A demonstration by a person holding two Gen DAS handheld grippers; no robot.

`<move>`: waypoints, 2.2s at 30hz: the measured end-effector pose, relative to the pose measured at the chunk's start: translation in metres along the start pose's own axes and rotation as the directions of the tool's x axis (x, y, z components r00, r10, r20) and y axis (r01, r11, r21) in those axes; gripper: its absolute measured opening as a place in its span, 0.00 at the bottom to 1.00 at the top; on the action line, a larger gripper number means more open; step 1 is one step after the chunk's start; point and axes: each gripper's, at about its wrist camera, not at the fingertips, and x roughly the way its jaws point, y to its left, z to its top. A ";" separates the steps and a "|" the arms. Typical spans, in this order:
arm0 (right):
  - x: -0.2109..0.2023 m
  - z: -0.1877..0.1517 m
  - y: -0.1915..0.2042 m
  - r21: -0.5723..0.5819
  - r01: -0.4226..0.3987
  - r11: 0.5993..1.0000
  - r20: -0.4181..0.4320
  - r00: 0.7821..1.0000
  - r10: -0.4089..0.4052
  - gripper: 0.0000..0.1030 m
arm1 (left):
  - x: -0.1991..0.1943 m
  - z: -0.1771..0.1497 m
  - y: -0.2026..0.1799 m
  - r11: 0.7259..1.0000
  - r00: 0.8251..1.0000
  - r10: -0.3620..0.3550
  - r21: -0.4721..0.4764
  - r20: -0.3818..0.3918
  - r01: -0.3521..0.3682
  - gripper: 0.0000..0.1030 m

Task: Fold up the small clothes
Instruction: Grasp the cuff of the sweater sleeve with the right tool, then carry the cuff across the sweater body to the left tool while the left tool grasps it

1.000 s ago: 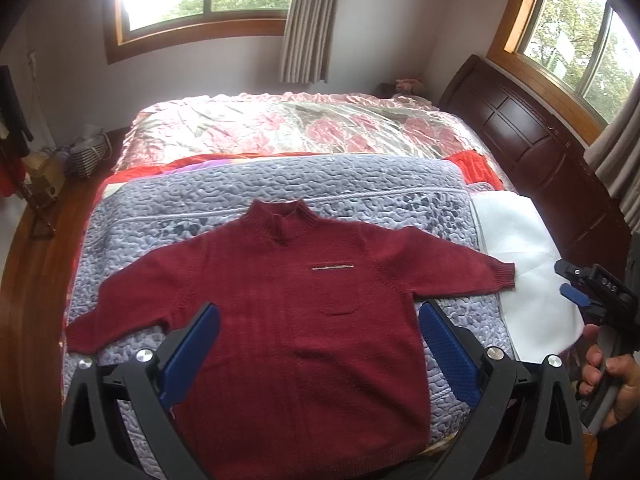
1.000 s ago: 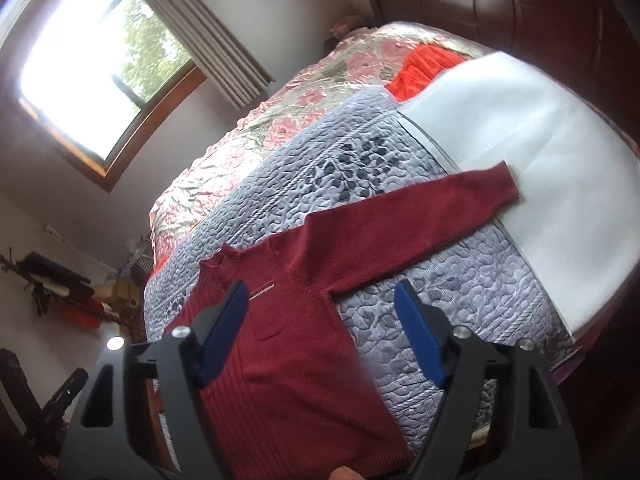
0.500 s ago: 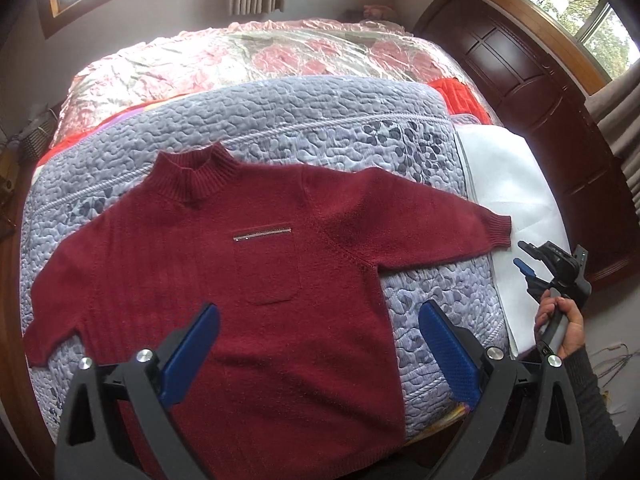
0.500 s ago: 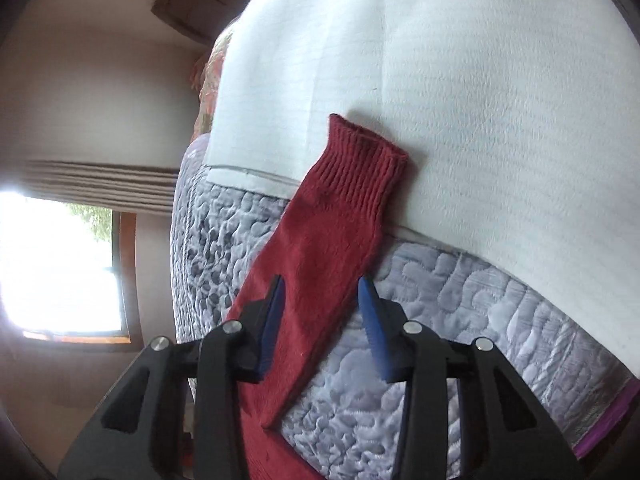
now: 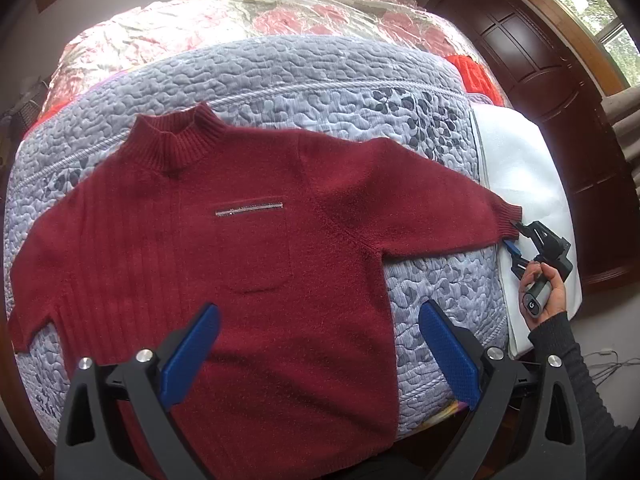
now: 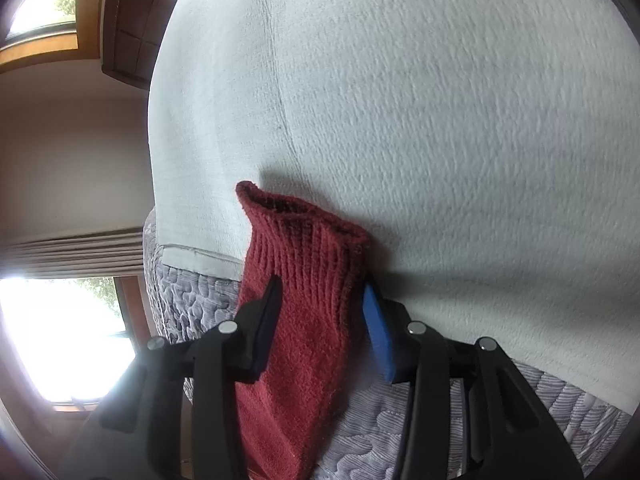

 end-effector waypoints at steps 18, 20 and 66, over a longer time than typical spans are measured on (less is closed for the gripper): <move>-0.061 -0.057 0.124 -0.456 -0.001 0.890 0.053 0.998 0.029 0.10 | 0.000 -0.014 0.060 0.988 0.995 -0.098 -0.122 -0.018 0.095 0.96; -0.072 -0.087 0.160 -0.567 -0.007 0.824 0.052 0.998 0.044 0.10 | -0.010 -0.016 0.069 0.984 0.992 -0.127 -0.125 0.023 0.129 0.96; 0.010 -0.453 0.118 -0.971 -0.125 0.205 -0.208 0.867 -0.453 0.40 | 0.201 0.056 0.155 0.668 0.831 -0.556 -0.594 0.004 0.449 0.96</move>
